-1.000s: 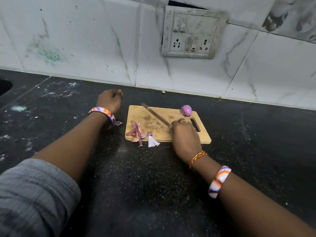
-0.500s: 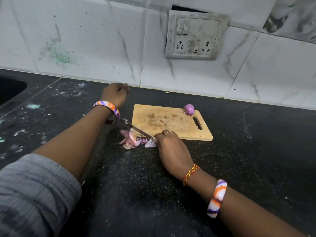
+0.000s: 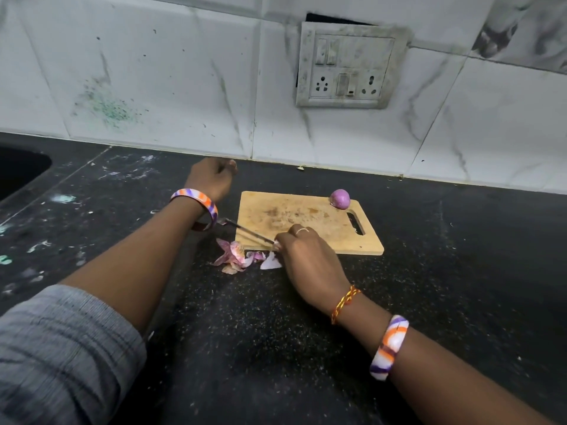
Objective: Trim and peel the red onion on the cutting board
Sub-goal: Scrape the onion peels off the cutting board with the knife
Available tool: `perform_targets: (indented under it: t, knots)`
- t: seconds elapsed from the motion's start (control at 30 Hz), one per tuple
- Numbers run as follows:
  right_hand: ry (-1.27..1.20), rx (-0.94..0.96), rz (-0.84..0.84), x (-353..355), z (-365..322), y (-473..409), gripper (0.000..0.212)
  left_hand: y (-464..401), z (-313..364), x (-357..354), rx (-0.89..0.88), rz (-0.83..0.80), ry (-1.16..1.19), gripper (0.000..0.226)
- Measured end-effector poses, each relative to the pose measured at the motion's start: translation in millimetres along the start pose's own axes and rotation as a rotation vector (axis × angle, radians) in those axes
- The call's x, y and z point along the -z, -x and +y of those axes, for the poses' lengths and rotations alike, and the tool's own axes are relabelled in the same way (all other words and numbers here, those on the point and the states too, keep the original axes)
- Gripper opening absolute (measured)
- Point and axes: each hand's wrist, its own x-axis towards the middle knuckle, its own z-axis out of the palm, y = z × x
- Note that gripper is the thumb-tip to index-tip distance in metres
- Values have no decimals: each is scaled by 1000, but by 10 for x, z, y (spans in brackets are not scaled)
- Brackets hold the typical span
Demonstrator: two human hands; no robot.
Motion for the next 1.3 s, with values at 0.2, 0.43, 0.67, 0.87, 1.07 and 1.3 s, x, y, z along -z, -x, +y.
perform_targets:
  t: [0.2,0.43,0.67,0.87,1.07,1.3]
  knots:
    - [62,-355,138,129,510,-138,21,-108,182,-186,-125,-122,-128,32]
    - [-140,-820,192,217,1151,-207,28,-283,706,-936,-304,-416,-252,39]
    - [-72,-888,127,157,1323,-265,30,-319,834,-1709,-327,-484,-231,62]
    - [38,-815,70,166,1270,-252,25,-427,760,-1454,-304,-412,-78,52]
    - [78,-766,-40,76,976,-294,29,-262,515,-838,-299,-489,-168,61]
    - [79,-738,-58,62,804,-293,32,17,179,-678,-232,-518,-267,68]
